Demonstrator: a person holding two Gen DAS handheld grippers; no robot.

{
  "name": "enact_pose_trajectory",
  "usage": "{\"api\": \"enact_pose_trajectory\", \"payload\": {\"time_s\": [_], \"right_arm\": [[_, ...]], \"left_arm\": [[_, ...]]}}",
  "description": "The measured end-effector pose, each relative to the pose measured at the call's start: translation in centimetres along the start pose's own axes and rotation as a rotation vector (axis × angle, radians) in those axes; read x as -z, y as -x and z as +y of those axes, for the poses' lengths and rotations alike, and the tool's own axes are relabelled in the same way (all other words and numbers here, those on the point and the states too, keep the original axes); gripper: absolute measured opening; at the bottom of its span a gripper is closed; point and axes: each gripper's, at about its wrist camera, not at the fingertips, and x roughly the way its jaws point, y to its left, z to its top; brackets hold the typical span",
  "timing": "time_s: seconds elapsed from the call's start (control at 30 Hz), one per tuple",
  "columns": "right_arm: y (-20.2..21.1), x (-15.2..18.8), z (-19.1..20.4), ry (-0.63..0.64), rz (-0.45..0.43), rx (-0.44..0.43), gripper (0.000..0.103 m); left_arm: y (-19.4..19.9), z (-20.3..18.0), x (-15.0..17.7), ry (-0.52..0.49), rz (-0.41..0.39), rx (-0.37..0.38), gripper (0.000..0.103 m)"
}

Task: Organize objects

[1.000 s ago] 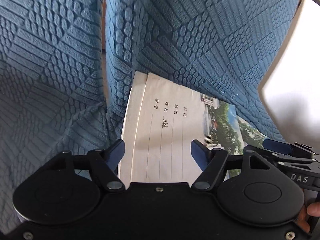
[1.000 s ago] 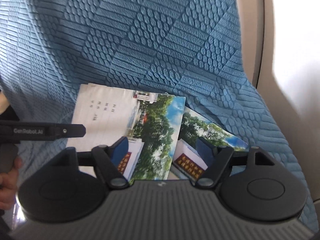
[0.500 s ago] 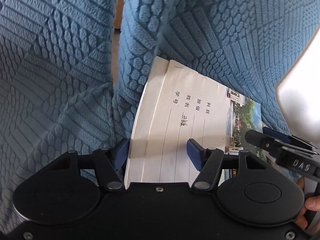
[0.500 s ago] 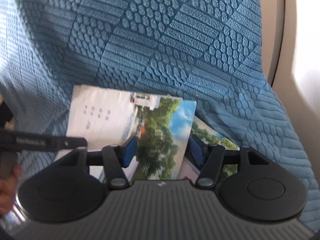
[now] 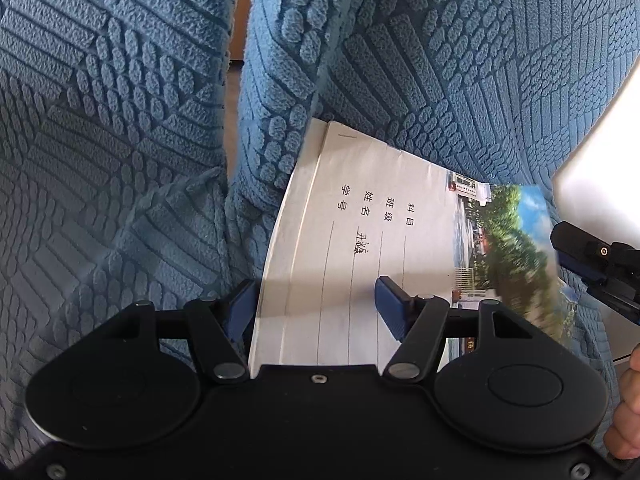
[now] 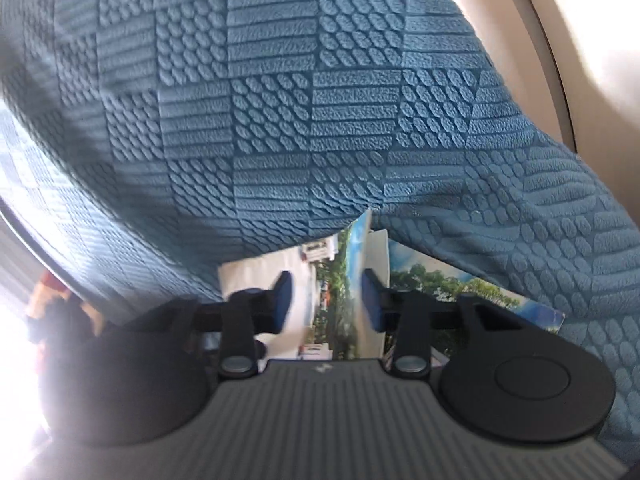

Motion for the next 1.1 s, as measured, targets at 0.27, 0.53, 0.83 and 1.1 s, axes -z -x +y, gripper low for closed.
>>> {"api": "enact_pose_trajectory", "payload": {"time_s": [0.27, 0.53, 0.83, 1.1], "right_arm": [[-0.9, 0.5, -0.6, -0.068, 0.09, -0.071, 0.017], [-2.6, 1.0, 0.9, 0.007, 0.113, 0.012, 0.018], [-3.6, 1.5, 3.0, 0.214, 0.108, 0.141, 0.011], [-3.3, 2.2, 6.2, 0.482, 0.092, 0.203, 0.01]], "left_arm": [[-0.2, -0.3, 0.0, -0.011, 0.0, -0.001, 0.063], [-0.3, -0.6, -0.4, -0.034, -0.003, -0.009, 0.063], [1.3, -0.9, -0.8, -0.091, -0.004, -0.014, 0.064], [3.8, -1.7, -1.5, -0.307, -0.024, -0.044, 0.063]]}}
